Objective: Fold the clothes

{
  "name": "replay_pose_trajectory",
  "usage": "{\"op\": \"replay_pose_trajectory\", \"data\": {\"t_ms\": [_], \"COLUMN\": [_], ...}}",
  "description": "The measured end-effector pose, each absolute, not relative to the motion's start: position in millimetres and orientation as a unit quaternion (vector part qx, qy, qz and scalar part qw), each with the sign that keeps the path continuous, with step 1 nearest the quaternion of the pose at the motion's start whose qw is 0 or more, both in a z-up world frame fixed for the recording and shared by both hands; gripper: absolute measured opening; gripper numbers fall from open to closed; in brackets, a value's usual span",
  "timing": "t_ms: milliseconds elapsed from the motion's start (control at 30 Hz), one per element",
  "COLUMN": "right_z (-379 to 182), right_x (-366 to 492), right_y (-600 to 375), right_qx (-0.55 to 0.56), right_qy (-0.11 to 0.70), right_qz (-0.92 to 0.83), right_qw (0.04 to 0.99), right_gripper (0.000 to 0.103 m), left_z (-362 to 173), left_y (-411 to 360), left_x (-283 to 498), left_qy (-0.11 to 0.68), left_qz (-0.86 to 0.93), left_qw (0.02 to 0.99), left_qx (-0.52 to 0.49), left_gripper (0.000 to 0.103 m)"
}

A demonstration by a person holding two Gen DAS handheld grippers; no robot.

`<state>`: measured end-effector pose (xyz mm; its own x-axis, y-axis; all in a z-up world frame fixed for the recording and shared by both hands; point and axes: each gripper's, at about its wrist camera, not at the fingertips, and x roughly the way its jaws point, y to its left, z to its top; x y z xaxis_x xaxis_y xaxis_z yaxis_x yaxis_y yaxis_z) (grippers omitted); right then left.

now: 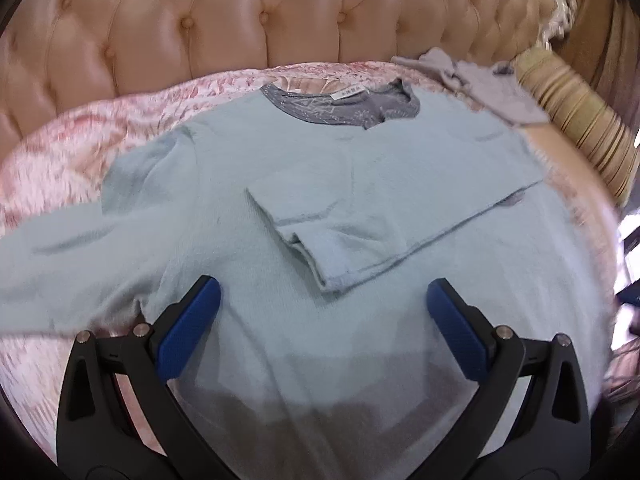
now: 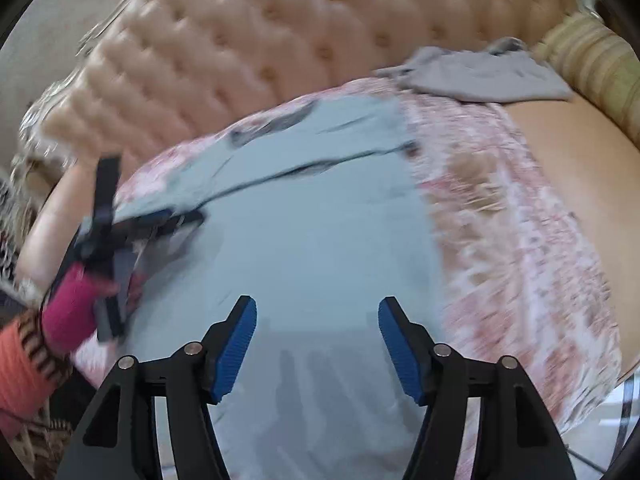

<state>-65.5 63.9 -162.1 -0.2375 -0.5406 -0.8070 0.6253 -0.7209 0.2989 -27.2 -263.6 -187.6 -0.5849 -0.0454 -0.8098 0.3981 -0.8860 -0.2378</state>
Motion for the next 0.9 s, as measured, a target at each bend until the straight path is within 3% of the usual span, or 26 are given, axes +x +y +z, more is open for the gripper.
{"op": "replay_pose_trajectory", "data": {"t_ms": [167, 233, 400, 467, 600, 900], "right_z": [-185, -189, -182, -180, -187, -196], "right_x": [-36, -30, -17, -14, -13, -15], "right_y": [44, 44, 45, 37, 28, 28], "right_qx": [0.497, 0.49, 0.472, 0.463, 0.444, 0.429], "right_qy": [0.12, 0.124, 0.113, 0.109, 0.103, 0.081], "right_qz": [-0.775, -0.781, -0.799, -0.804, -0.816, -0.822], "right_qw": [0.372, 0.368, 0.354, 0.357, 0.355, 0.365], "right_gripper": [0.067, 0.073, 0.074, 0.077, 0.078, 0.085], "left_z": [-173, -175, -190, -187, -164, -133], "left_y": [-251, -237, -197, -203, -255, -418], "left_x": [10, 22, 47, 53, 82, 212], "left_qy": [0.233, 0.225, 0.167, 0.187, 0.282, 0.405], "left_qz": [-0.869, -0.867, -0.871, -0.869, -0.86, -0.809], "left_qw": [0.142, 0.143, 0.135, 0.121, 0.118, 0.27], "left_qx": [0.414, 0.421, 0.442, 0.442, 0.409, 0.328], "left_gripper": [0.103, 0.103, 0.103, 0.103, 0.103, 0.103]}}
